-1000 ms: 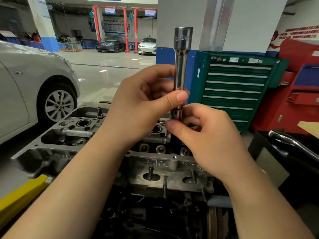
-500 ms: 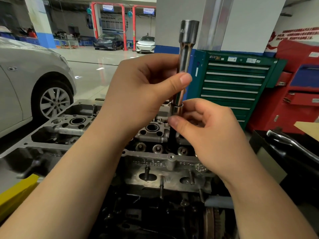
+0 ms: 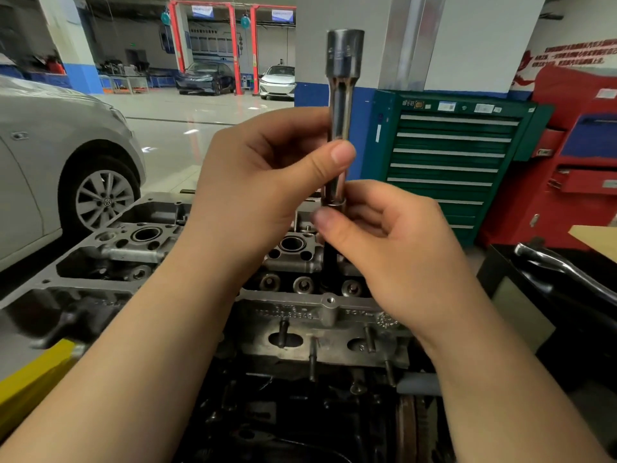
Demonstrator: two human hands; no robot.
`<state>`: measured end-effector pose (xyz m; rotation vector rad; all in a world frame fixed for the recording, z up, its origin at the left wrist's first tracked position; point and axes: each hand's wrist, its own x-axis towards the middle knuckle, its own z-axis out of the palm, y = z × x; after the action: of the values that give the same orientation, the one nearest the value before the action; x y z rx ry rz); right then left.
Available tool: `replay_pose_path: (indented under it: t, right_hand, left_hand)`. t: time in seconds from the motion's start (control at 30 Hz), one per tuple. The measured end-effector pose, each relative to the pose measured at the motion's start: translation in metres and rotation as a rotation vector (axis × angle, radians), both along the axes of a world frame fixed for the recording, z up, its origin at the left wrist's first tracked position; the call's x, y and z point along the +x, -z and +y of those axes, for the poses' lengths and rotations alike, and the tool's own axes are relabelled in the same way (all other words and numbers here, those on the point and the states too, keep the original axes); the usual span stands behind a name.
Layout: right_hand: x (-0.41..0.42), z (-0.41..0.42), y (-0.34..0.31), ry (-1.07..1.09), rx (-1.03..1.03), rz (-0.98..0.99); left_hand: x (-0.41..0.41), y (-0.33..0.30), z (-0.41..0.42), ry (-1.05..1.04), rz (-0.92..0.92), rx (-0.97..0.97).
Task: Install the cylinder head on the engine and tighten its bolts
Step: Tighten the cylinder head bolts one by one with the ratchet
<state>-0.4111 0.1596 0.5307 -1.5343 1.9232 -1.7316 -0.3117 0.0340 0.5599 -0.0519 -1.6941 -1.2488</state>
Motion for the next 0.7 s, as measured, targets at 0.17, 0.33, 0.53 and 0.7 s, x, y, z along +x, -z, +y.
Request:
replay_pose_path:
  t: [0.17, 0.33, 0.53, 0.7]
  right_hand:
    - [-0.006, 0.003, -0.001, -0.058, -0.014, -0.044]
    - [-0.003, -0.004, -0.001, 0.197, -0.015, 0.124]
    - [-0.034, 0.001, -0.006, -0.297, 0.129, 0.048]
    - [-0.031, -0.002, -0.005, -0.181, 0.106, 0.037]
  left_hand:
    - [0.000, 0.002, 0.004, 0.023, -0.002, 0.011]
    - [0.000, 0.003, 0.003, -0.003, -0.025, -0.056]
    - [0.000, 0.003, 0.003, 0.060, -0.013, -0.004]
    - [-0.002, 0.004, 0.005, 0.047, 0.006, -0.003]
